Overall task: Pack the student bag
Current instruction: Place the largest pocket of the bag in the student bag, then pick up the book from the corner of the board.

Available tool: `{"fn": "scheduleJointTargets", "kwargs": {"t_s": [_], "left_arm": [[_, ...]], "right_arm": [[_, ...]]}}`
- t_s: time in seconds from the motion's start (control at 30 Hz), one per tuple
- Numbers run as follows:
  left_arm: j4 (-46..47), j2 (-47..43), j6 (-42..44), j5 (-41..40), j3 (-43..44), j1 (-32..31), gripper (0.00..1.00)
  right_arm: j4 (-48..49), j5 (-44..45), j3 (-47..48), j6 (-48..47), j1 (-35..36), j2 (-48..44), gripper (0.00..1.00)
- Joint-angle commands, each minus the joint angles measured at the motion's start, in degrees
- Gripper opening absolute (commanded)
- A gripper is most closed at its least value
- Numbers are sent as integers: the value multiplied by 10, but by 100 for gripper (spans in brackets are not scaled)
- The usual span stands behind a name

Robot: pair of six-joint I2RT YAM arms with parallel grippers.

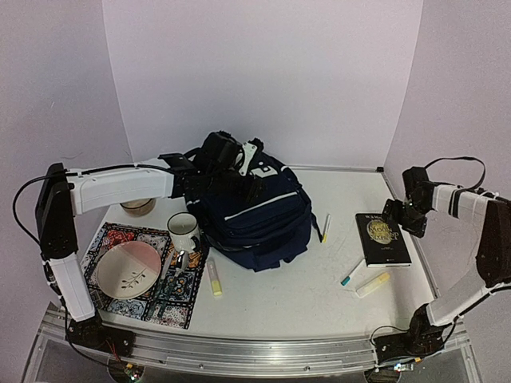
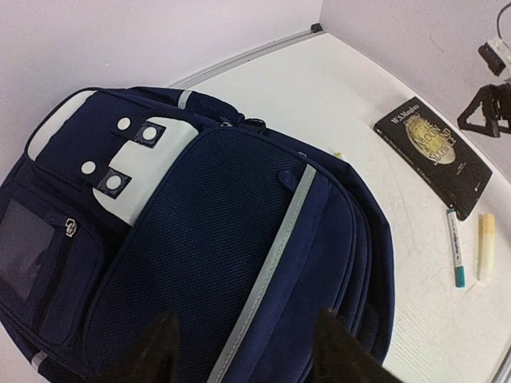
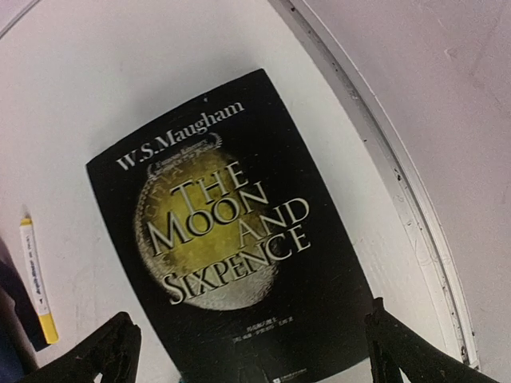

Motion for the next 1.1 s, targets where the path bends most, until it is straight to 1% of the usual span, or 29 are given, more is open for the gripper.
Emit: {"fn": "scheduleJointTargets", "kwargs": {"t_s": [0.0,0.13,0.27,0.37,0.47,0.63,0.7,0.83,0.93,1.07], "left_arm": [[23,-80,-46,-20,-19,4,71],[23,-119,-73,-9,-50,7,88],[23,-152,-106,3,-85,8,93],[23,-173,-127,14,-112,8,93],[23,-182,-150,35,-131,8,93],[23,-179,-180,78,-143,7,93],[23,-174,-187,91,-143,6,92],[23,-163,-197,100,-139,3,90],[23,-154,-200,105,-133,-2,87],[23,-144,-201,106,-129,-10,83]], "right_arm": [[8,-15,24,-24,-39,46,98],[23,-26,27,-33,-59,85,98],[32,-35,27,-42,-64,120,98],[37,-58,24,-46,-64,145,98],[46,-99,14,-48,-64,162,98],[79,-187,-23,-46,-59,154,98],[85,-205,-35,-43,-51,147,98],[97,-234,-54,-28,-25,132,93],[124,-258,-64,-16,-9,122,89],[160,-302,-77,4,-5,110,80]]}}
